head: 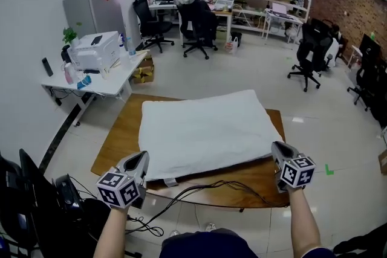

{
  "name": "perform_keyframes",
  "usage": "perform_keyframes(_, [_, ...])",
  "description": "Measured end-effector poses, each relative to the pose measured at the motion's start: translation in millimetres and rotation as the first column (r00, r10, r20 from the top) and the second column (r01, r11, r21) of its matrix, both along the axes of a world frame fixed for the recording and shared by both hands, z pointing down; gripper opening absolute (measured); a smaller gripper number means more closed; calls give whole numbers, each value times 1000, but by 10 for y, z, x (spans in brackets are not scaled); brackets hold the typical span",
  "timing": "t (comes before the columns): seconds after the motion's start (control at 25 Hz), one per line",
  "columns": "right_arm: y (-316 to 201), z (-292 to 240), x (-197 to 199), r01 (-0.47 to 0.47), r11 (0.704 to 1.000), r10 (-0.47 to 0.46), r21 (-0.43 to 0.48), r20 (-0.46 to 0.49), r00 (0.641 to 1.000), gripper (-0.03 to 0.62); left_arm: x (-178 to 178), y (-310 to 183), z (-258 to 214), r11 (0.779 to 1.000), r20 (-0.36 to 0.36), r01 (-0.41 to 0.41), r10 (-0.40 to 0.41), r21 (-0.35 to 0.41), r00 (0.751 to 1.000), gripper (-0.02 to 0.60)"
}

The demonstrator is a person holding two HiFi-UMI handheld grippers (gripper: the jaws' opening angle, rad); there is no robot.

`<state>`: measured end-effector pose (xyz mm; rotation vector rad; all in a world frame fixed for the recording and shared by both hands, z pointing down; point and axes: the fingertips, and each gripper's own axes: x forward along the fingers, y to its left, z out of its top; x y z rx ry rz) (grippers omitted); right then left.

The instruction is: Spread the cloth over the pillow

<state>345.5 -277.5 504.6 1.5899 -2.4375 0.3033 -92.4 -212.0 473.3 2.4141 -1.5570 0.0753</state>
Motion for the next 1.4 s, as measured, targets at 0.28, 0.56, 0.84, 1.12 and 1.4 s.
perform_keyframes(0.28, [258, -853, -1056, 85, 981, -93, 173, 39, 995, 8, 455, -138, -556, 976, -54, -194, 200, 94, 978, 0])
perform_keyframes(0.56, [647, -1728, -1826, 146, 938, -179, 314, 77, 981, 9, 795, -190, -1148, 936, -46, -308, 320, 169, 946, 0])
perform_keyframes(0.84, [815, -1959, -2353, 154, 931, -204, 331, 121, 971, 8, 990, -142, -1403, 912, -42, -374, 386, 167, 922, 0])
perform_keyframes(1.12, [877, -1879, -2567, 145, 940, -194, 307, 135, 972, 8, 998, -57, -1386, 905, -40, -398, 408, 151, 912, 0])
perform_keyframes(1.4, [883, -1765, -2591, 127, 949, -171, 288, 131, 977, 8, 948, -33, -1306, 908, -36, -398, 406, 133, 913, 0])
